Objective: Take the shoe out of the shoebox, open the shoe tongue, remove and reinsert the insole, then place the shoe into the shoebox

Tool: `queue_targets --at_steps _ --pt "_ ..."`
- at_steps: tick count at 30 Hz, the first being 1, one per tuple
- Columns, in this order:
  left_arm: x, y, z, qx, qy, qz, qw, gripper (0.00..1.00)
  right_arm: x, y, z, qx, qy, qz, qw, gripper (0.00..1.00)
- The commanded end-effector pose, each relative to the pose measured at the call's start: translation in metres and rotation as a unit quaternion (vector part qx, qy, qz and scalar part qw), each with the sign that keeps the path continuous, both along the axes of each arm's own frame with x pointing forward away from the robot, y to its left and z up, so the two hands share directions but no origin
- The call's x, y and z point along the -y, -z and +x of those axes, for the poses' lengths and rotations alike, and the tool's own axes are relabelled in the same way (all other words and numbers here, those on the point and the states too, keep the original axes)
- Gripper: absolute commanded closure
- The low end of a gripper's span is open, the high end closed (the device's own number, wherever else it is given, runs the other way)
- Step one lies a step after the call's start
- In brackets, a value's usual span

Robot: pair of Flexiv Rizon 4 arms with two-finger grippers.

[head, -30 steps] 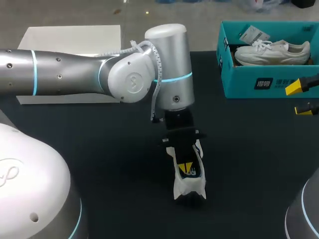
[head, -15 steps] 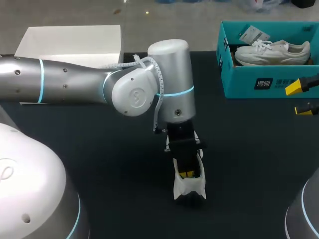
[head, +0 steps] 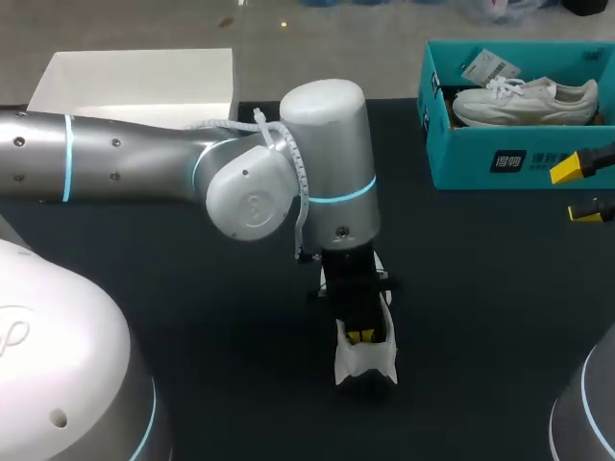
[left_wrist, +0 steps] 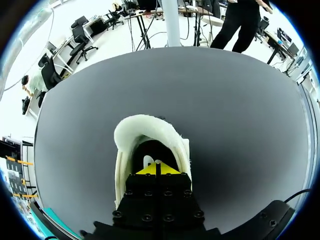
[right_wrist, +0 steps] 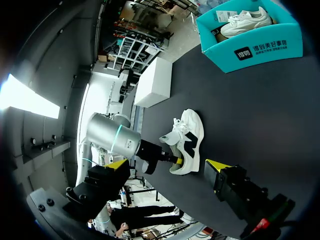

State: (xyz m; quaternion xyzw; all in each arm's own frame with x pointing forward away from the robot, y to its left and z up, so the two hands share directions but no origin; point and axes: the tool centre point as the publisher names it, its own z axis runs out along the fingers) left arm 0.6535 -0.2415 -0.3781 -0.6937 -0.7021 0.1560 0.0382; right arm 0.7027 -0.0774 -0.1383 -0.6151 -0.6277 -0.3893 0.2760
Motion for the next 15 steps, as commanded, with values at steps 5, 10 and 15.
queue_targets --at_steps 5,10,15 --pt "0.015 0.023 -0.007 0.029 0.011 0.034 0.999 1.00 0.000 0.000 0.000 0.000 0.000 -0.001 1.000 0.00" --pt "0.019 0.038 -0.007 0.045 0.015 0.048 0.998 1.00 0.000 0.000 0.000 0.000 0.000 -0.001 1.000 0.00" --pt "0.018 0.049 -0.007 0.046 0.014 0.044 0.998 1.00 0.000 0.000 0.000 0.000 0.000 -0.001 1.000 0.00"
